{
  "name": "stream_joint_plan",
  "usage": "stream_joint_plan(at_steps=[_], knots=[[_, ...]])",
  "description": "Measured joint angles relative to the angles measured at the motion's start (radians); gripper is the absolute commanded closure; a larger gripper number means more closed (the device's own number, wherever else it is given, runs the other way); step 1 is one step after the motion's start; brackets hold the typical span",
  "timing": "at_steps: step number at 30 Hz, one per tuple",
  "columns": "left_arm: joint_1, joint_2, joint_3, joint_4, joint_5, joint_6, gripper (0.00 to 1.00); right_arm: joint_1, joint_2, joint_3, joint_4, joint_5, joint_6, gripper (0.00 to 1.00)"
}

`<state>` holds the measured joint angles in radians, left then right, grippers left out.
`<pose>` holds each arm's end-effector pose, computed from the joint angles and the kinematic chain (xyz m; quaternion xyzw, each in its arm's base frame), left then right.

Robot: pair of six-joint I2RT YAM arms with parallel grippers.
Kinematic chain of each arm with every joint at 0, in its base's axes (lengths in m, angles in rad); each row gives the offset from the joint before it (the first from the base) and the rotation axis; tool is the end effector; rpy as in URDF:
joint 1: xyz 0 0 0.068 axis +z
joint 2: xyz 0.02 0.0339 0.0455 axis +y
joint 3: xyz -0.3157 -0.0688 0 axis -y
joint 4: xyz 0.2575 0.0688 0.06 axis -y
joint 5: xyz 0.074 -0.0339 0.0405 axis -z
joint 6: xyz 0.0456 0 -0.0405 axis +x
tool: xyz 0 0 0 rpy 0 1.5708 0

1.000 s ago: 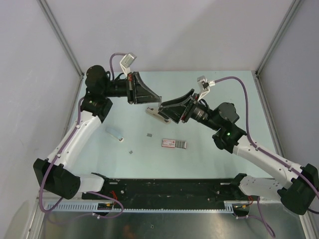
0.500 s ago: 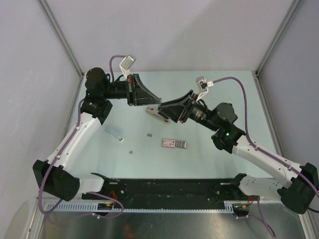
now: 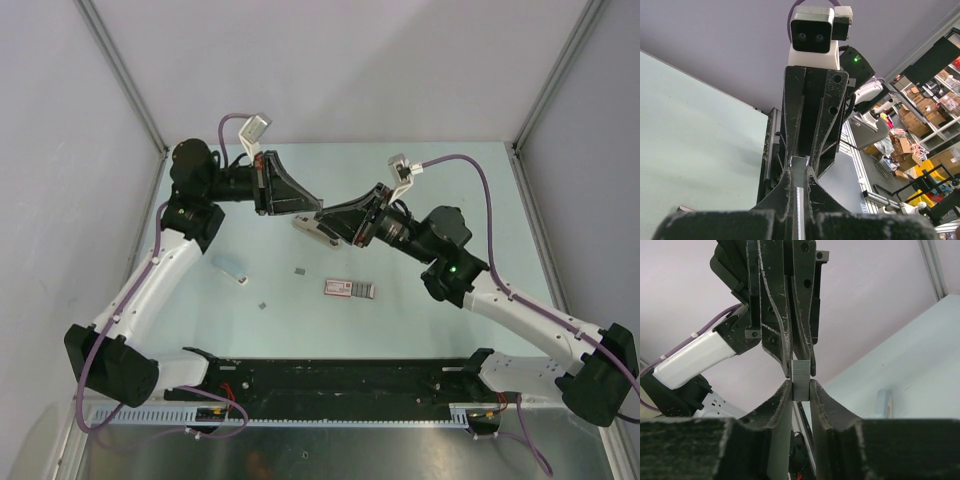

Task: Unload the staples from the stapler

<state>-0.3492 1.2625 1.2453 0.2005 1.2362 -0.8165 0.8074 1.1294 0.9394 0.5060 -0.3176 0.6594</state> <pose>0.2391 -0.1329 0.4861 0.3128 0.6101 -0.6542 0.3192 0.1701 0.1983 0.4457 -0.1705 0.5686 0.6041 0.5317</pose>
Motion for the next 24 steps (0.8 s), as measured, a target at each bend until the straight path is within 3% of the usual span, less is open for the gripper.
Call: stream_joint_plan(at_steps=[3,7,14,20,24], knots=[[0.000,-0.004,-0.008,0.000,-0.002,0.005,0.95,0.005,0.000,0.000,-0.006,0.008,-0.008,0.96],[0.000,-0.012,-0.017,0.000,-0.003,0.012,0.92,0.010,0.000,0.000,-0.015,0.015,-0.017,1.00],[0.000,-0.017,-0.025,-0.017,-0.014,0.051,0.56,0.016,-0.003,0.005,-0.053,0.033,-0.045,1.00],[0.003,-0.019,-0.024,-0.139,-0.069,0.176,0.40,0.015,-0.014,0.005,-0.190,0.073,-0.082,1.00],[0.011,-0.010,-0.012,-0.251,-0.147,0.296,0.35,0.002,-0.031,0.005,-0.294,0.100,-0.103,1.00]])
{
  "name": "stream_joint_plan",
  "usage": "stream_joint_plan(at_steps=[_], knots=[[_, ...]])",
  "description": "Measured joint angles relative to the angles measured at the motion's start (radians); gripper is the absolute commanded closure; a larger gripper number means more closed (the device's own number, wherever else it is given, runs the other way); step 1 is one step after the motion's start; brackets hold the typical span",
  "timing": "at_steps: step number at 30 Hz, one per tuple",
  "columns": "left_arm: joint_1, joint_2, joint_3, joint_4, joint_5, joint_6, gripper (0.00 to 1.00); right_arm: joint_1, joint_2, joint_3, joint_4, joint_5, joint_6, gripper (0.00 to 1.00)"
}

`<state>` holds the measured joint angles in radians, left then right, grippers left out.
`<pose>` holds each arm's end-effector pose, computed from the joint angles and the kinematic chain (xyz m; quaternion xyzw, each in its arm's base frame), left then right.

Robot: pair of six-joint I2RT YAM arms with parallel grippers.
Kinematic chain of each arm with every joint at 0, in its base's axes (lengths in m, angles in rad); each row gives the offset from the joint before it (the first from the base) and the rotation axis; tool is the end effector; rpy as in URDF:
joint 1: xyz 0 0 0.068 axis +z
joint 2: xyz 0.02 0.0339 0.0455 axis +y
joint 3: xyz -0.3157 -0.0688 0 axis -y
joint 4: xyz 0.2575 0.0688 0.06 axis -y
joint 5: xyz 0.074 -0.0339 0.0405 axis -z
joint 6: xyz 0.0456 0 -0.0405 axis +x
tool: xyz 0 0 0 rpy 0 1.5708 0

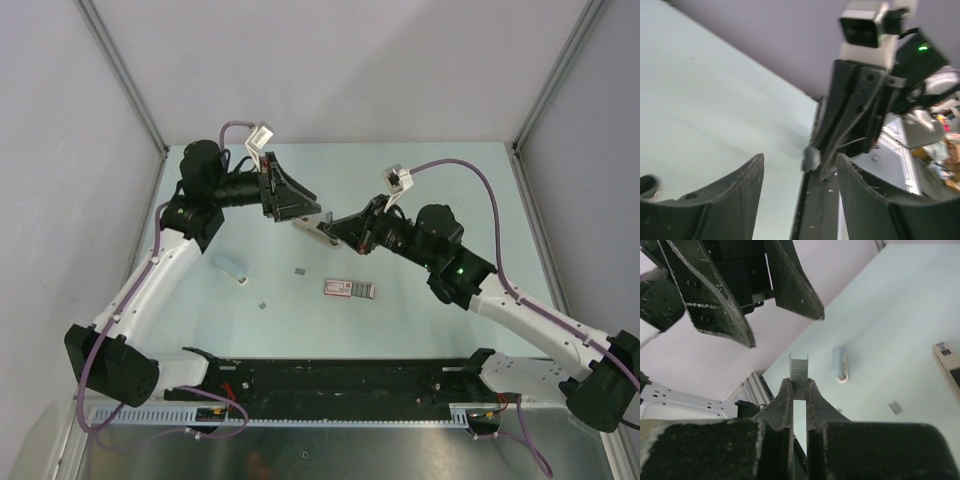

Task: Unload the staples from the stapler

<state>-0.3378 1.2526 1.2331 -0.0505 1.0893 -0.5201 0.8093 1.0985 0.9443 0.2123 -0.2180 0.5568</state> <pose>0.2458 -0.1292 0.4617 0.2949 0.6552 -0.5872 0.3728 0.1711 0.1938 0.4213 -0.1644 0.6668 0.5143 0.5137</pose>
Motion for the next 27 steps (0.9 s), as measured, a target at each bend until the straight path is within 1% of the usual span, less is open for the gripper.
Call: stream_joint_plan(at_steps=[2,7,10,12,15,18,22,27], knots=[[0.000,0.015,0.010,-0.051,-0.055,0.073,0.34,-0.012,-0.011,-0.002,-0.043,0.013,-0.006,1.00],[-0.029,0.094,0.019,-0.187,-0.256,0.307,0.35,-0.061,-0.072,-0.052,-0.149,0.061,-0.011,1.00],[-0.087,0.150,-0.006,-0.229,-0.393,0.444,0.36,-0.086,-0.101,-0.090,-0.230,0.110,-0.011,1.00],[-0.148,0.191,-0.033,-0.253,-0.486,0.529,0.37,-0.100,-0.105,-0.116,-0.273,0.138,-0.011,1.00],[-0.217,0.260,-0.052,-0.272,-0.578,0.611,0.39,-0.115,-0.106,-0.163,-0.328,0.175,-0.007,1.00],[-0.262,0.339,-0.054,-0.283,-0.647,0.667,0.42,-0.128,-0.106,-0.214,-0.378,0.209,0.004,1.00],[-0.289,0.428,-0.054,-0.293,-0.716,0.718,0.44,-0.135,-0.106,-0.288,-0.420,0.238,0.028,1.00],[-0.314,0.466,-0.058,-0.291,-0.776,0.755,0.45,-0.121,-0.104,-0.372,-0.421,0.273,0.072,1.00]])
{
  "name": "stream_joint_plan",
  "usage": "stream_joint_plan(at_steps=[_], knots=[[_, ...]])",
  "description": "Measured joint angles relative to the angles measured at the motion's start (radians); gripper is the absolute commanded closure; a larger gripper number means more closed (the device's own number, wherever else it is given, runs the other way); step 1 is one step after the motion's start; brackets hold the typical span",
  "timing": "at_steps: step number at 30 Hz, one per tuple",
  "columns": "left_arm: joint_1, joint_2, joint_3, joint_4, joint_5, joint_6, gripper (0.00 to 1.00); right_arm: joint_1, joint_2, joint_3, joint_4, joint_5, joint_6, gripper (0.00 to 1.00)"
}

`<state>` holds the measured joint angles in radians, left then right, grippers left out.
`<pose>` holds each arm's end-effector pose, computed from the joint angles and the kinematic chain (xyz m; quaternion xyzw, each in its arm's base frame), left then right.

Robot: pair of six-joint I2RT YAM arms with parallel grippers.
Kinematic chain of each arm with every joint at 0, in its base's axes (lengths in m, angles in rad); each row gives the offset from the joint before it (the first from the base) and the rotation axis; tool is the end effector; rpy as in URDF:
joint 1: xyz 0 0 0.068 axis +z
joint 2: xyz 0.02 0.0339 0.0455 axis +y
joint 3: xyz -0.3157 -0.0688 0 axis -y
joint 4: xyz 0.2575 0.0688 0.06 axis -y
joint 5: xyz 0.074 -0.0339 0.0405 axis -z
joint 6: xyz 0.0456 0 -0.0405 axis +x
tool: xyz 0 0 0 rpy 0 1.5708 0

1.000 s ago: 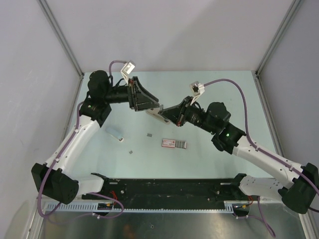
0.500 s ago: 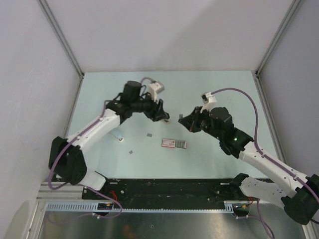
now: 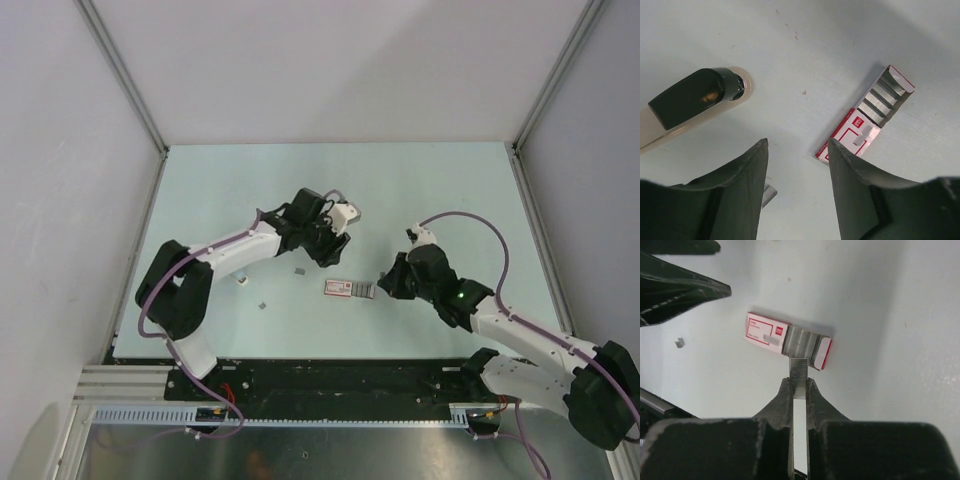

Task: Unload the staples from the stapler

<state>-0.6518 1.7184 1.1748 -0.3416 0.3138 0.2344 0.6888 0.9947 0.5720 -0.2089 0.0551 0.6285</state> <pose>0.3032 -0.2491 0.2531 0.4463 0.8179 -0.2128 0.2943 0.1590 0.1277 0.2568 -0.0144 0.8914 0.2574 0.3728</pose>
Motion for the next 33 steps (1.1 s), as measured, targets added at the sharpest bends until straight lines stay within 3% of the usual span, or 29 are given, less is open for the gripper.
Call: stream_joint_plan(at_steps=[15,23,33], knots=[[-0.072,0.097,-0.003,0.056,-0.103,0.066,0.48,0.193,0.113,-0.051,0.142,0.261,0.159,1.00],[-0.092,0.138,-0.018,0.074,-0.125,0.092,0.49,0.204,0.113,-0.051,0.155,0.360,0.168,1.00],[-0.121,0.141,-0.049,0.092,-0.126,0.107,0.50,0.183,0.113,-0.054,0.162,0.373,0.167,1.00]])
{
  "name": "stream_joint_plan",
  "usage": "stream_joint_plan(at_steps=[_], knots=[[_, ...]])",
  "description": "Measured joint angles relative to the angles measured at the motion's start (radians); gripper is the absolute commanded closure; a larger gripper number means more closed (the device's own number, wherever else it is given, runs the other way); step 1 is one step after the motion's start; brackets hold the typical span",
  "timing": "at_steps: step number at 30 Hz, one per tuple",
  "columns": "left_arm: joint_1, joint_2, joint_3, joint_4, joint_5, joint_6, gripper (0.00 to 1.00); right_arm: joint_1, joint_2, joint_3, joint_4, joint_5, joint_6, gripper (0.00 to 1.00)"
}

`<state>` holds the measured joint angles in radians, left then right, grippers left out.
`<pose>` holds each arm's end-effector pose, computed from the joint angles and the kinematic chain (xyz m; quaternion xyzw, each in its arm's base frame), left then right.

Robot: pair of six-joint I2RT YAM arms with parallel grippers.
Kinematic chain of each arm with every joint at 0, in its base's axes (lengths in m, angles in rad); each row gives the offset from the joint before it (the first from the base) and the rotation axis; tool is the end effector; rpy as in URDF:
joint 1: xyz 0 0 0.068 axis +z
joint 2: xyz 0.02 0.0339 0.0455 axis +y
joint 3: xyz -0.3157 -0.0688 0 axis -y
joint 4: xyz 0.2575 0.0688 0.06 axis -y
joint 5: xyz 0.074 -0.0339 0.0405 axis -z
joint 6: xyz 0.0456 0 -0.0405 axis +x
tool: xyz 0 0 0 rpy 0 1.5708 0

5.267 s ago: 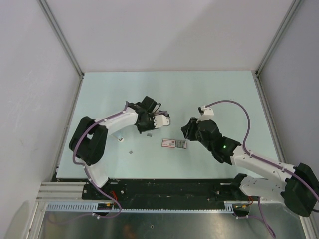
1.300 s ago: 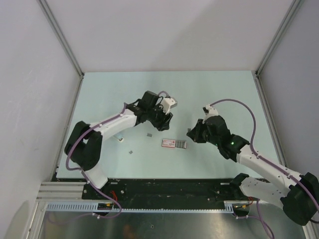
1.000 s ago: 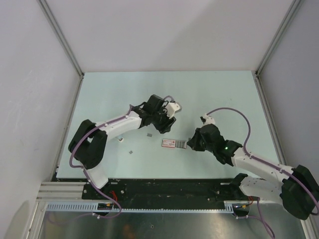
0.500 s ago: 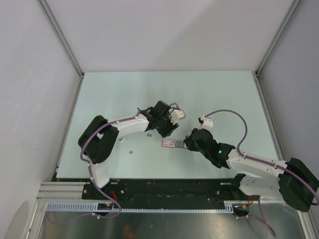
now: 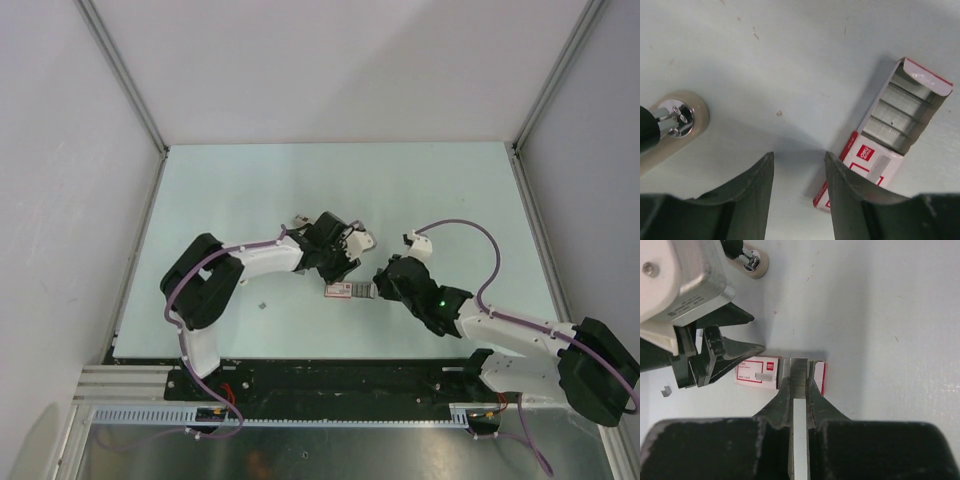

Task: Unload the staples from the stapler

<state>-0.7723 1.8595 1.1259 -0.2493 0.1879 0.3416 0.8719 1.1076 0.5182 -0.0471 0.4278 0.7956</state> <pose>0.2857 -0.2902 0.1894 0.5268 0.7945 -0.1494 0.2626 0.1555 0.1557 0.2340 0.0622 0.8755 0.1985 0.4361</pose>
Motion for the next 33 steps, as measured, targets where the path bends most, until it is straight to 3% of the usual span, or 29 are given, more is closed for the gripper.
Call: stream_joint_plan(at_steps=[21,33], knots=[[0.003,-0.087,-0.036,-0.011,0.005,-0.004,0.48,-0.005,0.119,0.013,0.038,-0.171,-0.115,1.00],[0.209,-0.266,0.009,-0.111,0.100,-0.028,0.47,0.031,0.287,0.145,0.001,-0.229,-0.162,1.00]])
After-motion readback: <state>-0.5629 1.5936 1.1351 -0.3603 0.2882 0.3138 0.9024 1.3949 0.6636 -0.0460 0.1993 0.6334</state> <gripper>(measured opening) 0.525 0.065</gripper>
